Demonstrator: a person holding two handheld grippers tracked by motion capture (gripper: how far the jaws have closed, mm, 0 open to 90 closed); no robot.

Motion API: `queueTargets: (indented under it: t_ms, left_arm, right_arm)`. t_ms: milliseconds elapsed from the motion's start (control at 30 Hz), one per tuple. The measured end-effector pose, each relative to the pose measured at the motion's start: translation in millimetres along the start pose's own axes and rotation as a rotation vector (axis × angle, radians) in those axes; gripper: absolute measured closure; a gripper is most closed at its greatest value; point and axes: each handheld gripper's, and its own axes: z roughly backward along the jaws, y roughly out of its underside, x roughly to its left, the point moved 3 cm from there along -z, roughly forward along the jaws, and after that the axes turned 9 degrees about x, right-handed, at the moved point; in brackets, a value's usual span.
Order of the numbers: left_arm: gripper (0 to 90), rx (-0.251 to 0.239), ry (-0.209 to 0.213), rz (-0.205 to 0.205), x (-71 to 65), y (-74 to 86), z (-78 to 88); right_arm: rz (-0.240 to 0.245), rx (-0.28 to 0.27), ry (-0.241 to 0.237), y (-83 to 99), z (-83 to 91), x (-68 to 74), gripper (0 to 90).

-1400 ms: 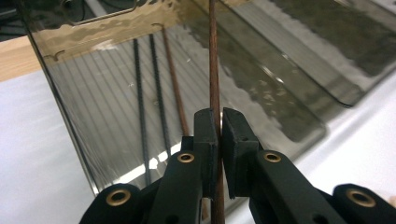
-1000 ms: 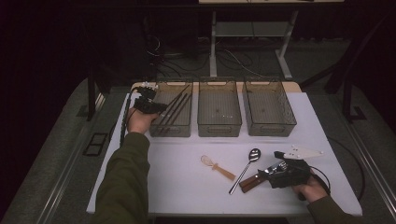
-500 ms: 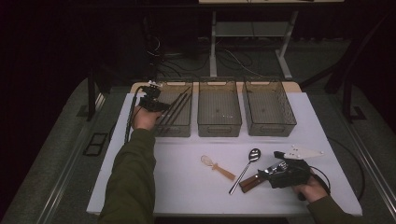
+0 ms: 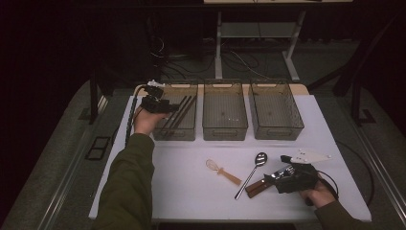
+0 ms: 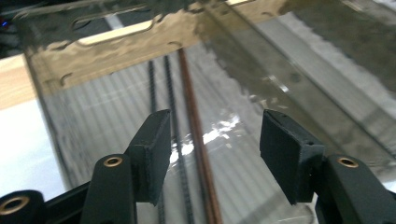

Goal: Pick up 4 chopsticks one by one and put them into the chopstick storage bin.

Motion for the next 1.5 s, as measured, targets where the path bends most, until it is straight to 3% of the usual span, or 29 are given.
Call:
queueTargets:
  t_ms: [267,733,1000,1200,1500]
  left_arm:
    - [32.4,-0.012,0.039,-0.098,-19.4,3.8,11.7]
    - [13.0,-0.039,0.111,-0.197,-61.5,29.6,30.1]
    - [0.0,-0.042,0.157,-0.197,-77.6,59.8,31.9]
    - [0.0,-0.063,0.177,-0.202,-85.0,85.4,31.0]
    - [0.0,-0.115,0.203,-0.241,-100.3,108.6,38.5]
  right_arm:
    - [-0.002,0.0,0.002,0.1,-0.2,-0.1,0.8]
    - [-0.001,0.0,0.005,0.0,-1.2,0.0,0.8]
    - [-0.004,-0.002,0.008,0.0,-0.5,0.3,0.9]
    - [-0.003,-0.002,0.006,-0.1,-0.6,0.1,0.8]
    - [-0.008,-0.001,0.007,0.2,0.2,-0.2,0.8]
